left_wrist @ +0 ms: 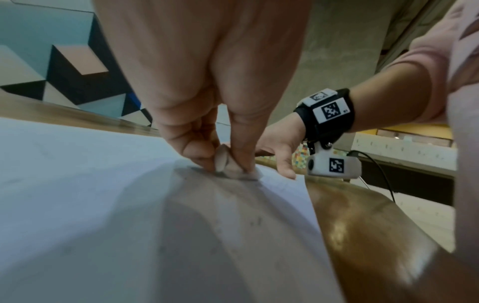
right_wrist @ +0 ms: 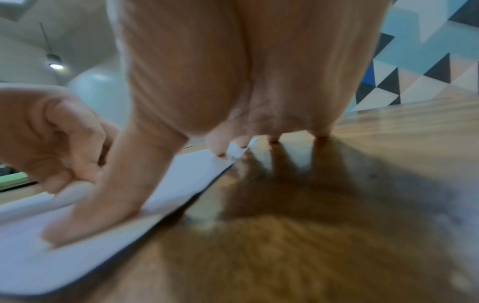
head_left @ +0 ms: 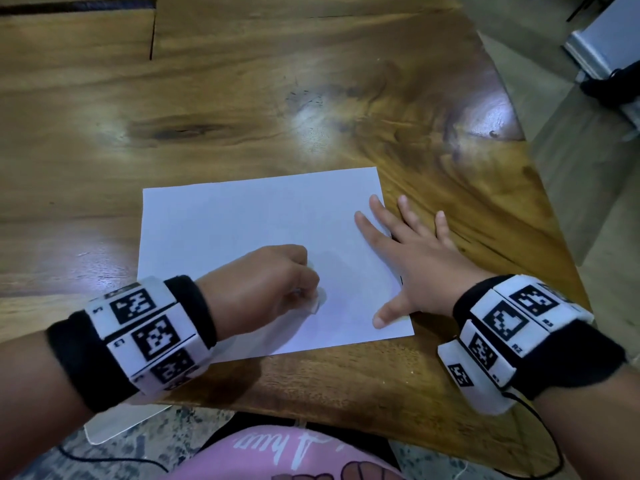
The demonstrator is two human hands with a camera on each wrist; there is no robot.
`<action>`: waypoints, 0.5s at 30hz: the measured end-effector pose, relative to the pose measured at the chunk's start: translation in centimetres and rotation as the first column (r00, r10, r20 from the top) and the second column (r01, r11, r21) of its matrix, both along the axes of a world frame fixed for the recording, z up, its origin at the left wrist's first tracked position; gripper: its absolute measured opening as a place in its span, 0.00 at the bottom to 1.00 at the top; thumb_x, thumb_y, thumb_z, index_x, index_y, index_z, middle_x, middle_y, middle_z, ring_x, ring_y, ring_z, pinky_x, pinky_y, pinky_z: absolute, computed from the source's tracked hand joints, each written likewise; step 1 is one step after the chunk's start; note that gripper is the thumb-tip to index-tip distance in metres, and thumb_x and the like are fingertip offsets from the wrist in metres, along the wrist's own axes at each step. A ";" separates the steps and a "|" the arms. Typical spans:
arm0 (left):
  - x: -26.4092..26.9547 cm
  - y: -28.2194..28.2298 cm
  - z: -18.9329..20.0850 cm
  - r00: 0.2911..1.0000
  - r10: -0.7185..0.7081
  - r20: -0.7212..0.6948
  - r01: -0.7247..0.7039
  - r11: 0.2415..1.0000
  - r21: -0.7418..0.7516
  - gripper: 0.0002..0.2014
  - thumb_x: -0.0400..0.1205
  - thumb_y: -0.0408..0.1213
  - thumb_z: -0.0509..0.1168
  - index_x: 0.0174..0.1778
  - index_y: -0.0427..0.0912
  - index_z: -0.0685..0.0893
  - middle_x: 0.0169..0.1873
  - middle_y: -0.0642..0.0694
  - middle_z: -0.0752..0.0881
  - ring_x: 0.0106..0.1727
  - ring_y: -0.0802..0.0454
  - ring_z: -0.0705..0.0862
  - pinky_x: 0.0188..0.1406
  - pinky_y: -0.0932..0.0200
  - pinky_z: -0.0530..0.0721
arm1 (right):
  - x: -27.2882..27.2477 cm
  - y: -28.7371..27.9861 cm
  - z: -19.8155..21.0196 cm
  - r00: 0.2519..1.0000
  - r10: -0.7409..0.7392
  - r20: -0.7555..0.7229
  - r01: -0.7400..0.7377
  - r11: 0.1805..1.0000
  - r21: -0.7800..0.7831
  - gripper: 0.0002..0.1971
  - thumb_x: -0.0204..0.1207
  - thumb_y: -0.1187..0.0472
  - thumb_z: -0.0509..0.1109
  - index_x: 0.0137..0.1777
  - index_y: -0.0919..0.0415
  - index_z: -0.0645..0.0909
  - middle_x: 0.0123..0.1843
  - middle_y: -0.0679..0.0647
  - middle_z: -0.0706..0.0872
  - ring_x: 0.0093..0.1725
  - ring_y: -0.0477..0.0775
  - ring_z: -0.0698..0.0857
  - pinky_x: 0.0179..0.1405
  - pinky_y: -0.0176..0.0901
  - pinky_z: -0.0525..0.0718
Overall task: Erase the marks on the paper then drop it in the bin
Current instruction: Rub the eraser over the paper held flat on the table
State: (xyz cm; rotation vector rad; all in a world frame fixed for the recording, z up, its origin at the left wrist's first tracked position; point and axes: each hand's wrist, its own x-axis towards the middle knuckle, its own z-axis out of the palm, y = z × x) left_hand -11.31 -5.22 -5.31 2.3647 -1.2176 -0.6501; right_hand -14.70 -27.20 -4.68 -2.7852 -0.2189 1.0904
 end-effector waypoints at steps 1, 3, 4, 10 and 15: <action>0.0 0.0 0.1 1.000 0.004 -0.002 -0.004 1.000 0.010 0.04 0.72 0.32 0.71 0.33 0.44 0.84 0.32 0.47 0.78 0.31 0.49 0.80 0.30 0.54 0.81 | 0.0 0.0 0.0 1.000 0.016 -0.005 -0.016 1.000 -0.013 0.71 0.53 0.32 0.78 0.76 0.41 0.21 0.75 0.40 0.15 0.73 0.53 0.15 0.73 0.71 0.26; 0.2 -0.4 0.6 1.000 0.000 -0.019 0.001 0.999 0.036 0.03 0.71 0.32 0.71 0.33 0.43 0.85 0.32 0.47 0.80 0.33 0.49 0.80 0.32 0.57 0.77 | 0.0 0.1 -0.1 1.000 0.026 -0.017 -0.026 0.999 -0.034 0.73 0.50 0.31 0.79 0.75 0.41 0.19 0.74 0.41 0.13 0.72 0.54 0.14 0.72 0.72 0.25; 0.6 -0.9 0.8 1.000 -0.018 -0.023 0.019 0.998 0.062 0.02 0.71 0.33 0.70 0.33 0.42 0.85 0.33 0.46 0.81 0.34 0.49 0.80 0.34 0.59 0.75 | 0.0 0.2 -0.1 0.999 0.025 -0.025 -0.026 0.999 -0.043 0.73 0.50 0.31 0.79 0.75 0.41 0.19 0.73 0.41 0.13 0.71 0.54 0.14 0.72 0.72 0.26; 2.7 -7.2 1.6 0.999 -0.052 0.004 0.052 0.997 0.057 0.04 0.73 0.35 0.69 0.41 0.40 0.86 0.40 0.44 0.86 0.41 0.47 0.80 0.39 0.60 0.72 | 0.2 0.4 -0.1 0.999 0.031 -0.038 -0.034 0.996 -0.080 0.72 0.49 0.32 0.79 0.79 0.41 0.26 0.74 0.41 0.13 0.73 0.55 0.15 0.72 0.73 0.27; 1.6 -5.8 0.6 0.992 -0.124 -0.022 0.125 0.992 0.022 0.04 0.73 0.31 0.66 0.34 0.37 0.83 0.35 0.39 0.83 0.35 0.45 0.78 0.34 0.57 0.72 | 0.1 0.3 0.0 0.999 0.023 -0.035 -0.025 0.998 -0.059 0.73 0.50 0.32 0.79 0.77 0.41 0.22 0.74 0.41 0.14 0.73 0.55 0.15 0.72 0.72 0.26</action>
